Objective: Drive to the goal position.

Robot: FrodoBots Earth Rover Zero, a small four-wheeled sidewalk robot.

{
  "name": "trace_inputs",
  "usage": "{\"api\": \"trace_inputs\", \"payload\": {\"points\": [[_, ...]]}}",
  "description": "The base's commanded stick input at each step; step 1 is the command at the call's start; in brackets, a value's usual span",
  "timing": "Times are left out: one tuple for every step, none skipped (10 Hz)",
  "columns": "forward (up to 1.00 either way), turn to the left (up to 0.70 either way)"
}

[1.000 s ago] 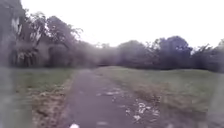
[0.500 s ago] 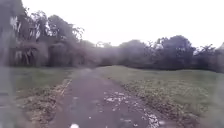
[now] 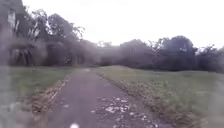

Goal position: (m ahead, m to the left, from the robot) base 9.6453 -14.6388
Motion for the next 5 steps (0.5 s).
{"api": "trace_inputs", "payload": {"points": [[0.85, -0.28], [0.85, -0.34], [0.85, -0.34], [0.85, -0.34], [0.85, -0.34]]}}
